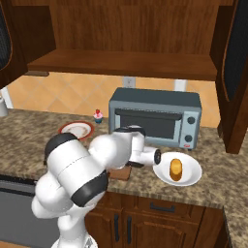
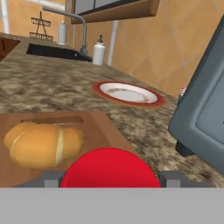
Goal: From the different types of pastries on the counter, select a croissant and place it on the cutting board. Then retrieve a jar of jam from the cabinet and place it alongside the croissant on the cutting board.
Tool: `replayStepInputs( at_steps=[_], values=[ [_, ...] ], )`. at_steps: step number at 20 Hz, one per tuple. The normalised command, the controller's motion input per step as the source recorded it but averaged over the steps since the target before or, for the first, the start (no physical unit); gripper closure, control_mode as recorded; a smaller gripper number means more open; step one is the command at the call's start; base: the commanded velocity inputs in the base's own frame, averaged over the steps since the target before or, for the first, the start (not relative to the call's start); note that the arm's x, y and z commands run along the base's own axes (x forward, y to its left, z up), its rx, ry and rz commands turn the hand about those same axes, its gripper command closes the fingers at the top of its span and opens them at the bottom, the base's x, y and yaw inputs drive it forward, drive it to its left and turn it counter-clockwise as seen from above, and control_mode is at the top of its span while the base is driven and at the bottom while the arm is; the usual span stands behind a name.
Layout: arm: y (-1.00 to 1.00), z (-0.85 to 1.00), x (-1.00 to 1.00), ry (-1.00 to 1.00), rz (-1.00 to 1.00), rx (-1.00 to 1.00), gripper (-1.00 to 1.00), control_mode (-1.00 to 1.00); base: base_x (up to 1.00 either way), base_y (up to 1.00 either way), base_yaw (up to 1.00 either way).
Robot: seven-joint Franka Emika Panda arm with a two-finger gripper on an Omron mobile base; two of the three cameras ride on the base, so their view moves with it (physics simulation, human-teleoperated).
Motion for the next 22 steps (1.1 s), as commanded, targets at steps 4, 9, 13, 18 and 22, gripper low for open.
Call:
replayStepInputs(
  at_steps=[4,9,13,18,22],
  values=[
    [0.08,-0.21,0.0,-0.05,0.01,0.0,1.0,-1.0,0.0,0.0,0.0],
    [0.05,-0.01,0.0,-0.06,0.0,0.0,-1.0,-1.0,0.0,0.0,0.0],
    [0.09,0.0,-0.03,-0.04,0.0,0.0,-1.0,-1.0,0.0,0.0,0.0],
    [0.04,0.04,-0.21,-0.04,0.02,0.03,-1.0,-1.0,0.0,0.0,0.0],
    [0.0,0.2,-0.26,-0.02,0.03,0.09,-1.0,-1.0,0.0,0.0,0.0]
  ],
)
